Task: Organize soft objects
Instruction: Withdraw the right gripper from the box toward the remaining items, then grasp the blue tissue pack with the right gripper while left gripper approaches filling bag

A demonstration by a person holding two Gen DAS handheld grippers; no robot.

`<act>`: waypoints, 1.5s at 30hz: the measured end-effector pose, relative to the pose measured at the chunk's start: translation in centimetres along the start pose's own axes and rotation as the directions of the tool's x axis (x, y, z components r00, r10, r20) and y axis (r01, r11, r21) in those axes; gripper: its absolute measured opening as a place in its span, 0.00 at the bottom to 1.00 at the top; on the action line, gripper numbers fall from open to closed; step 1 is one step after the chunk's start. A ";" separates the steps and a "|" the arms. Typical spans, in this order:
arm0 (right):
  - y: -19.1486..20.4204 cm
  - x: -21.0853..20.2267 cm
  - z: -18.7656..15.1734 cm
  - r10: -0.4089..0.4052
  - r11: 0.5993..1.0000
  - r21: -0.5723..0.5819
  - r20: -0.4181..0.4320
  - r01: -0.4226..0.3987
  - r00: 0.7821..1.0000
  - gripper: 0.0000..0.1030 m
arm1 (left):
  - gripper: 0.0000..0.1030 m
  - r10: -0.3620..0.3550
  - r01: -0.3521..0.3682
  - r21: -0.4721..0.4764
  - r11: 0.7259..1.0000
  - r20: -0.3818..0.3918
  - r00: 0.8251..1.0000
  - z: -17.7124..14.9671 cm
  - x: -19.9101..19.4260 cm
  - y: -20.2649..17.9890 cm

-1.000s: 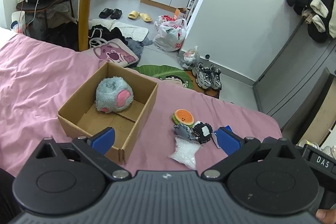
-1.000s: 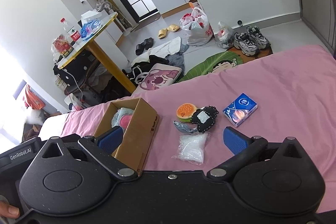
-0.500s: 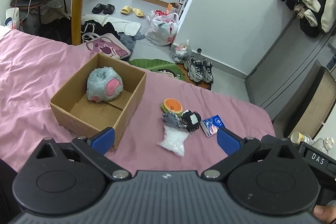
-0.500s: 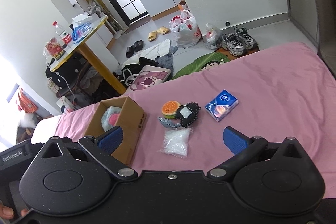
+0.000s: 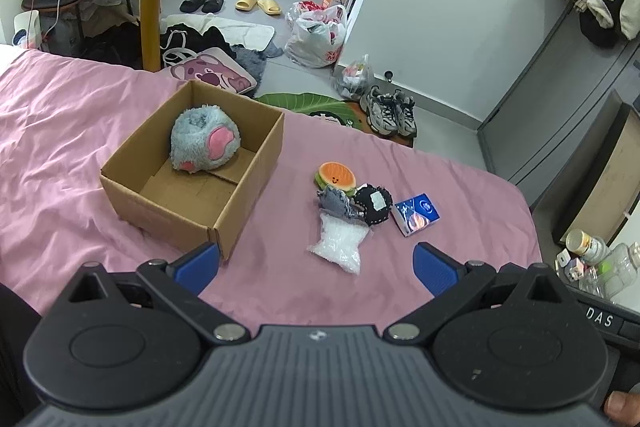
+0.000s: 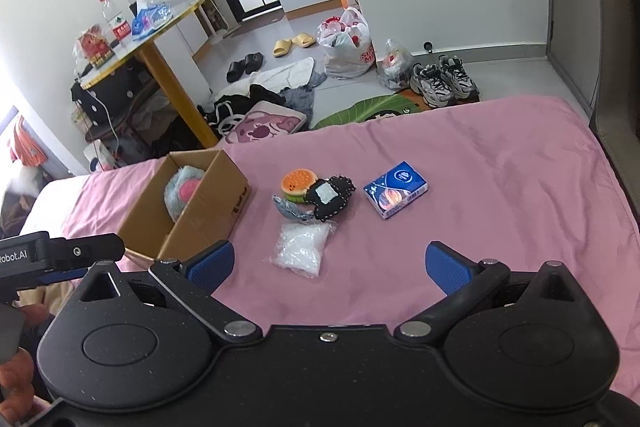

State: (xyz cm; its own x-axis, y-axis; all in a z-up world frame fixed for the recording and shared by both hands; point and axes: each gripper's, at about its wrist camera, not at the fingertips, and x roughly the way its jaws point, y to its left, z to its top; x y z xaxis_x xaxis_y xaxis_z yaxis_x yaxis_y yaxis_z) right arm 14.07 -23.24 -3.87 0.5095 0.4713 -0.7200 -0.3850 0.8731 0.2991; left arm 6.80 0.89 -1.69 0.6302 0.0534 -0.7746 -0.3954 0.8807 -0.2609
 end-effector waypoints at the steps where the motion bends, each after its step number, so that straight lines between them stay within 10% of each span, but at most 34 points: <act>1: 0.0 0.1 0.0 -0.005 1.000 -0.003 -0.001 0.005 1.000 1.00 | 0.99 0.002 -0.002 0.006 1.000 -0.002 1.000 -0.1 0.1 -0.1; 45: -5.3 9.2 2.5 0.002 0.971 0.238 -0.111 0.025 0.994 1.00 | 0.96 -0.023 0.026 0.049 0.998 -0.062 0.998 -0.8 11.9 -1.8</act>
State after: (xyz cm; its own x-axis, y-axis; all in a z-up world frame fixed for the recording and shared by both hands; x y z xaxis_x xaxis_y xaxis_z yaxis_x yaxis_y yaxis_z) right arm 22.70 -23.21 -10.52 0.4200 0.4562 -0.7845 -0.1781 0.8891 0.4217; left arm 14.41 -0.41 -10.90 0.5967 0.0044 -0.8025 -0.3461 0.9036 -0.2524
